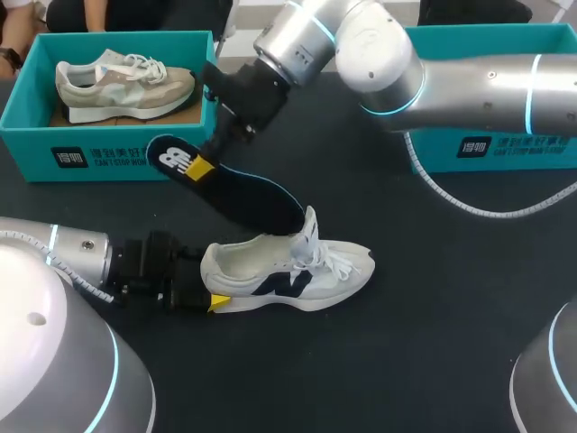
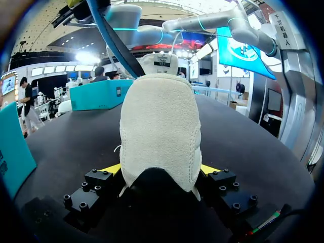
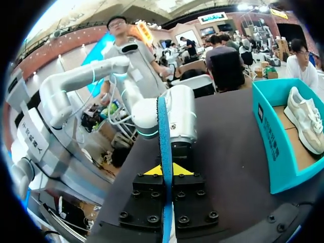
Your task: Take the shoe out of the shoebox, open the shoe tongue, remove and reinsert the insole, then place the shoe into the shoebox
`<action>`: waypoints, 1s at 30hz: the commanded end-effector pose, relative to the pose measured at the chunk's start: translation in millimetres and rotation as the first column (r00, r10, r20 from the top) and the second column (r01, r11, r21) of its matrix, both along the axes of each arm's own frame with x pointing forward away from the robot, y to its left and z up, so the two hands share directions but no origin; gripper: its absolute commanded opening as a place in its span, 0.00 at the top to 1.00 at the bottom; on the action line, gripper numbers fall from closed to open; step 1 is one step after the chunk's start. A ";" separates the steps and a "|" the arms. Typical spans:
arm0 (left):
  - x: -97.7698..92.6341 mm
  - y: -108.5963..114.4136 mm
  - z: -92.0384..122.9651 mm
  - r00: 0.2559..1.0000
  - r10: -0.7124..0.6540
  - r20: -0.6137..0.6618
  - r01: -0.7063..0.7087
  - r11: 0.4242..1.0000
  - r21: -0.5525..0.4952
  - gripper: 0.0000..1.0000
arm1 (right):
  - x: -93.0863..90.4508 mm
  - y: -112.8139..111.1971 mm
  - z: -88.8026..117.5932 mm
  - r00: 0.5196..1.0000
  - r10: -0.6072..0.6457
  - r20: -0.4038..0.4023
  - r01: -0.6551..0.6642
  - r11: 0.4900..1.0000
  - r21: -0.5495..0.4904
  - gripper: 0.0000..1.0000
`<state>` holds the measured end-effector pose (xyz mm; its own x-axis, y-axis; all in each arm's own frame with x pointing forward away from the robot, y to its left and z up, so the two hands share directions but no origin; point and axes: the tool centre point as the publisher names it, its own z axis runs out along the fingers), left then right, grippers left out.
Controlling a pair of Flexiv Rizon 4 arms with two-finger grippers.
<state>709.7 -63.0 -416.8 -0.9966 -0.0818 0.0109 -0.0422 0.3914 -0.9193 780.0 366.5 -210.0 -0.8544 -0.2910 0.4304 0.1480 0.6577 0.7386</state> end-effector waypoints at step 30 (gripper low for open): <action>-0.3 1.4 -2.8 1.000 -0.001 -0.002 0.001 1.000 0.005 1.00 | -20.6 -50.2 146.7 0.740 -0.657 -0.144 0.672 0.723 0.158 1.00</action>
<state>709.8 -62.9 -416.9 -0.9966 -0.0818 0.0109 -0.0421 0.3915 -0.9192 772.6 329.0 -79.0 -0.8357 0.0799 0.5433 0.5472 0.2033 0.8119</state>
